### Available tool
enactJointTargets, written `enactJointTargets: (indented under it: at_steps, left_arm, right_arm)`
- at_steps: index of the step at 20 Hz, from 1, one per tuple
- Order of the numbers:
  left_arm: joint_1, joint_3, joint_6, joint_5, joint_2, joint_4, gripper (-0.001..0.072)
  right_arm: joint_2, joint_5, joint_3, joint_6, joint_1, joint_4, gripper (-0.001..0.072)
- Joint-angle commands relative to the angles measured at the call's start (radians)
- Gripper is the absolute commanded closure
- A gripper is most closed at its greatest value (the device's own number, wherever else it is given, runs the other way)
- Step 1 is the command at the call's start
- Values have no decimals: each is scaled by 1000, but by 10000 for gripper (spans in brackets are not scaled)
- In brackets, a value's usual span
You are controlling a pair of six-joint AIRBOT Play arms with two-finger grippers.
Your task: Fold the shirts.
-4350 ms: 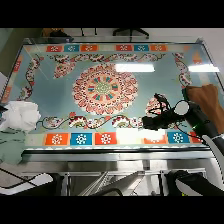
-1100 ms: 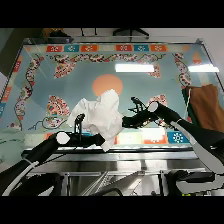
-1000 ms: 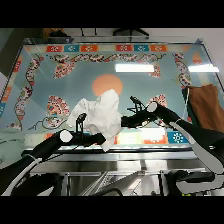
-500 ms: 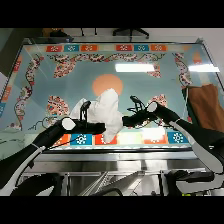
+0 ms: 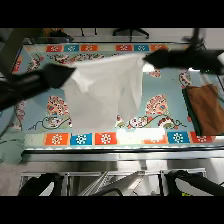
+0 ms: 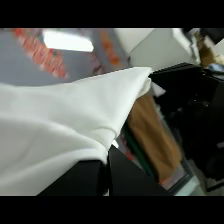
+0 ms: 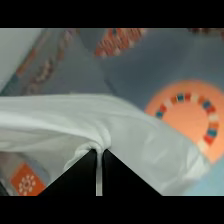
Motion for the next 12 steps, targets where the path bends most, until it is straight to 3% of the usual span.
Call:
enactJointTargets:
  at_steps: [1, 5, 12]
  left_arm:
    - [4, 286, 2, -10, 92, -13, 695]
    - [2, 581, 2, -21, 89, 32, 695]
    - [3, 694, 1, -167, -245, 41, 694]
  right_arm:
    - [69, 35, 324, -57, -19, 43, 690]
    - [100, 6, 504, -121, -19, 44, 690]
    - [-45, 43, 367, -134, -17, 79, 689]
